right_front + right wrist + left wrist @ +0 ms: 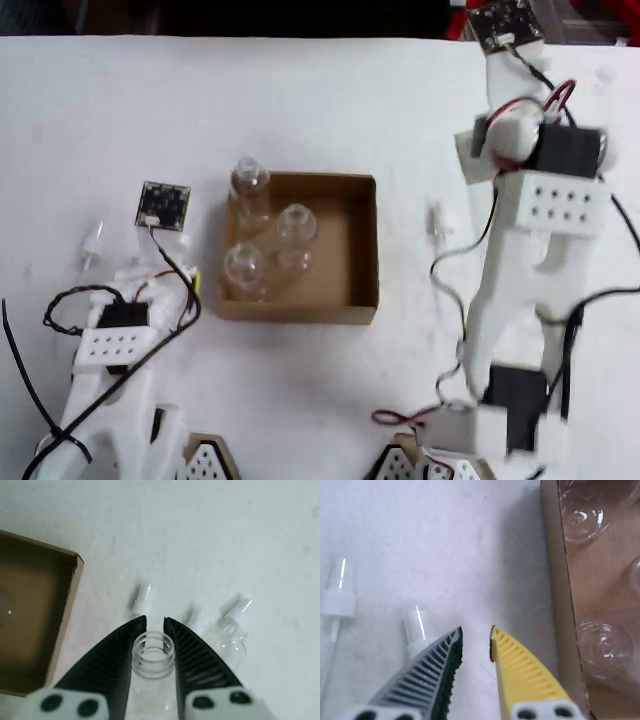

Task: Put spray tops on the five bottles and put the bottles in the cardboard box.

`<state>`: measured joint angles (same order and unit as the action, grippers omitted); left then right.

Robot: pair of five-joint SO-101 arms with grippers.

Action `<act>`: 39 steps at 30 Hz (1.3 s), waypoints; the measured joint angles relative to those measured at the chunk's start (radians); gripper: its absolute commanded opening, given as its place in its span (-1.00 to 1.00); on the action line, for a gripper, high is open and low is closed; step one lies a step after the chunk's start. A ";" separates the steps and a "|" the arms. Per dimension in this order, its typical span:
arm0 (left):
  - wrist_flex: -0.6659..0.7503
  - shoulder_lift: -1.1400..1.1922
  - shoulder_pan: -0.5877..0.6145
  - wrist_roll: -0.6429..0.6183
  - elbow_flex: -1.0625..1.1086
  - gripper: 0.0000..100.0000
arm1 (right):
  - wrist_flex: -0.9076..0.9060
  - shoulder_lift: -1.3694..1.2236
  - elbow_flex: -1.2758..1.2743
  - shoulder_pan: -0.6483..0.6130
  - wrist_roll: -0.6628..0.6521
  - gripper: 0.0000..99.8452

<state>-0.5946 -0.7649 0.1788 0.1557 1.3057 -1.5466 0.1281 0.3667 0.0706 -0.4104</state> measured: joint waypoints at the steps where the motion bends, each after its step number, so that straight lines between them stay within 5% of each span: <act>1: 0.000 0.000 0.000 0.000 0.000 -0.82 | 0.049 0.051 -0.064 -0.011 0.023 -0.97; 11: 0.000 0.000 0.000 0.000 0.000 -0.82 | 0.614 0.598 -0.755 -0.276 0.103 -0.97; 18: 0.000 0.000 0.000 0.000 0.000 -0.82 | 0.977 0.683 -1.026 -0.422 0.114 -0.97; 29: 0.000 0.000 0.000 0.000 0.000 -0.82 | 1.481 0.535 -1.306 -0.377 0.397 -0.97; 39: 0.000 0.000 -0.023 0.000 0.000 -0.82 | 1.771 0.387 -1.404 -0.362 0.422 -0.97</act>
<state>-0.5946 -0.7649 0.1557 0.1557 1.3057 0.2240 0.5148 -1.0372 -0.2915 0.0115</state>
